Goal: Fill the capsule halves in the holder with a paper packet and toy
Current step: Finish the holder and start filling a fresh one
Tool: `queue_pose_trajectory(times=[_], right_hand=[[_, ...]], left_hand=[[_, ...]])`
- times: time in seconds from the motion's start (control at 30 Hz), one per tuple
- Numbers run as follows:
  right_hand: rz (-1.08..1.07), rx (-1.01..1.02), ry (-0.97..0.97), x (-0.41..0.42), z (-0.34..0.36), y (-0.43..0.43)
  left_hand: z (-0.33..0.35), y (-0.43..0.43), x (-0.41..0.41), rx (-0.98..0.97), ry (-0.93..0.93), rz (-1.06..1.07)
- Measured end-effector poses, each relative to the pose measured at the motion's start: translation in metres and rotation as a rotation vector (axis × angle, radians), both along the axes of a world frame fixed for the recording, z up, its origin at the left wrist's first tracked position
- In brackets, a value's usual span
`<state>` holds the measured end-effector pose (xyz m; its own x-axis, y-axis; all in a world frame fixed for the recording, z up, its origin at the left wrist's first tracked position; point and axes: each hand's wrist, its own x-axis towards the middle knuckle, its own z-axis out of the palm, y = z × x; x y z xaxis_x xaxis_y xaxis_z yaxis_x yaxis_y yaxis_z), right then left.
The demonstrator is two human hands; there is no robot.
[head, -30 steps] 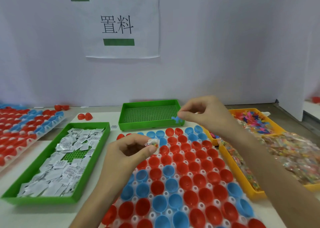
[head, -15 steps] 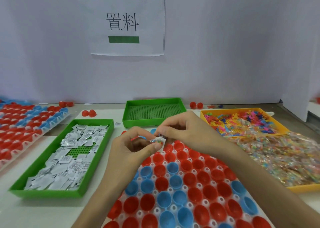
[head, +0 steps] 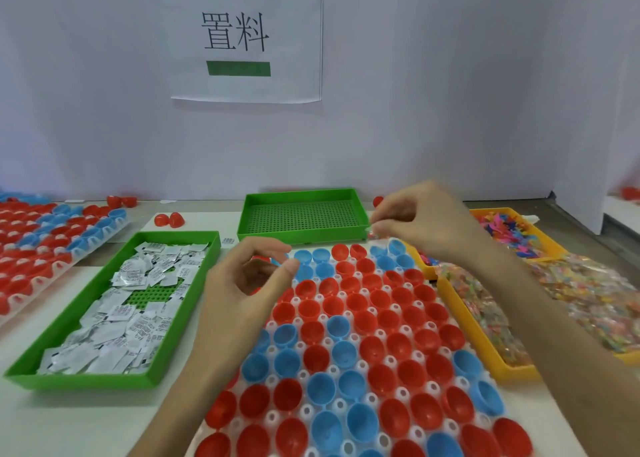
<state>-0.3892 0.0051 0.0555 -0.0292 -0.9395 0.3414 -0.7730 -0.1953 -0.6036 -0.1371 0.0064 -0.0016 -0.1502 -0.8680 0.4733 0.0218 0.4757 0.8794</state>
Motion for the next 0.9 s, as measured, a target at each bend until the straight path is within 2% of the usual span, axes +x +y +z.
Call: queue_pose_trajectory(times=[0.1, 0.2, 0.47, 0.67, 0.8, 0.9], right_hand=[[-0.122, 0.015, 0.123, -0.026, -0.005, -0.004], [-0.143, 0.089, 0.198, -0.032, -0.015, -0.009], [-0.126, 0.241, 0.308, -0.040, -0.042, -0.020], [-0.151, 0.229, 0.308, -0.041, -0.051, -0.022], [-0.142, 0.218, 0.296, -0.044, -0.051, -0.022], [-0.130, 0.228, 0.313, -0.046, -0.048, -0.021]], left_hand=[[-0.002, -0.004, 0.002, -0.007, -0.018, 0.094], [-0.006, -0.007, 0.005, -0.010, -0.029, 0.135], [-0.012, -0.012, 0.008, -0.012, -0.043, 0.173], [-0.013, -0.016, 0.012, -0.050, -0.048, 0.231], [-0.008, -0.024, 0.023, -0.111, -0.177, 0.367], [-0.002, -0.035, 0.046, -0.074, -0.398, 0.438]])
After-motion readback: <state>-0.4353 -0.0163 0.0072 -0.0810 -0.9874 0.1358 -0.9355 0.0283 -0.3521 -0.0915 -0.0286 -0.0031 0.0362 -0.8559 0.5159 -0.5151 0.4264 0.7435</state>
